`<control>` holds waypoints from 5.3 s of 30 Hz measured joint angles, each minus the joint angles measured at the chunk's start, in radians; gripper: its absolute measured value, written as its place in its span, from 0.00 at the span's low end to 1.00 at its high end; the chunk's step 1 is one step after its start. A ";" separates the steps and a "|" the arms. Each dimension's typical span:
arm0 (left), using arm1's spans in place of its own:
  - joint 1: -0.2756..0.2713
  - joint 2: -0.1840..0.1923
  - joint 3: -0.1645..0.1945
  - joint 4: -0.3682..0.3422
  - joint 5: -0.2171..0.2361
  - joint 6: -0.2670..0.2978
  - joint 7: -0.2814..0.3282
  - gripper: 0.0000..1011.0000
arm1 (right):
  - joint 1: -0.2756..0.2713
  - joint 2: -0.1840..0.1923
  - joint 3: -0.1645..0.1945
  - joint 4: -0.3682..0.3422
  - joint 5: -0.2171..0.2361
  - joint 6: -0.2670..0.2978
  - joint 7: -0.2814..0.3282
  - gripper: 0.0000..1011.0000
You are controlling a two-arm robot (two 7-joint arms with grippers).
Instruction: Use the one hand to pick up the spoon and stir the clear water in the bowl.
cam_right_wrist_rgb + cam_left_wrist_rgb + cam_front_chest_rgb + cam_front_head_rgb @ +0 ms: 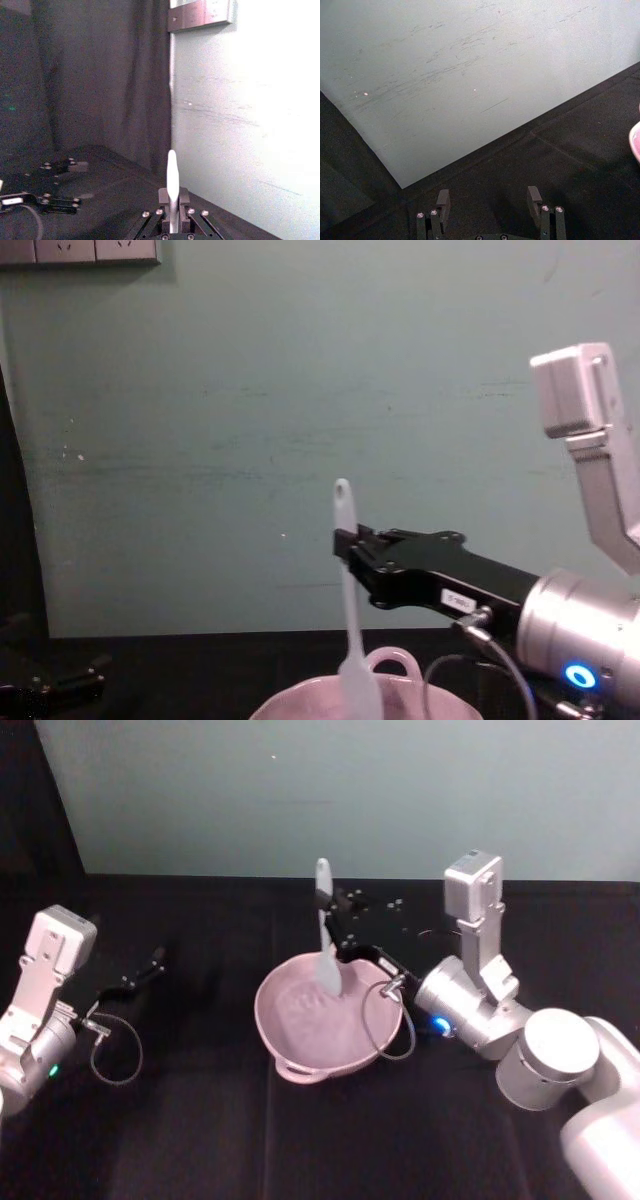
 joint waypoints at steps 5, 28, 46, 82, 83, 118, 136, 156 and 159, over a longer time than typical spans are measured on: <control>0.000 0.000 0.000 0.000 0.000 0.000 0.000 1.00 | -0.023 0.031 0.032 -0.032 -0.026 0.005 -0.018 0.11; 0.000 0.000 0.000 0.000 0.000 0.000 0.000 1.00 | -0.126 0.046 -0.008 -0.199 0.072 0.121 0.046 0.11; 0.000 0.000 0.000 0.000 0.000 0.000 0.000 1.00 | -0.026 -0.004 0.050 -0.010 -0.043 -0.009 -0.055 0.11; 0.000 0.000 0.000 0.000 0.000 0.000 0.000 1.00 | -0.039 -0.052 0.006 -0.025 -0.025 0.021 -0.045 0.11; 0.000 0.000 0.000 0.000 0.000 0.000 0.000 1.00 | -0.032 -0.056 0.011 -0.012 -0.031 0.016 -0.051 0.11; 0.000 0.000 0.000 0.000 0.000 0.000 0.000 1.00 | -0.125 -0.008 0.000 -0.161 0.055 0.133 0.018 0.11; 0.000 0.000 0.000 0.000 0.000 0.000 0.000 1.00 | -0.038 -0.029 0.040 -0.026 -0.070 0.005 -0.072 0.11; 0.000 0.000 0.000 0.000 0.000 0.000 0.000 1.00 | -0.187 0.038 0.036 -0.235 0.035 0.124 0.016 0.11; 0.000 0.000 0.000 0.000 0.000 0.000 0.000 1.00 | -0.179 0.029 0.021 -0.229 0.044 0.120 0.024 0.11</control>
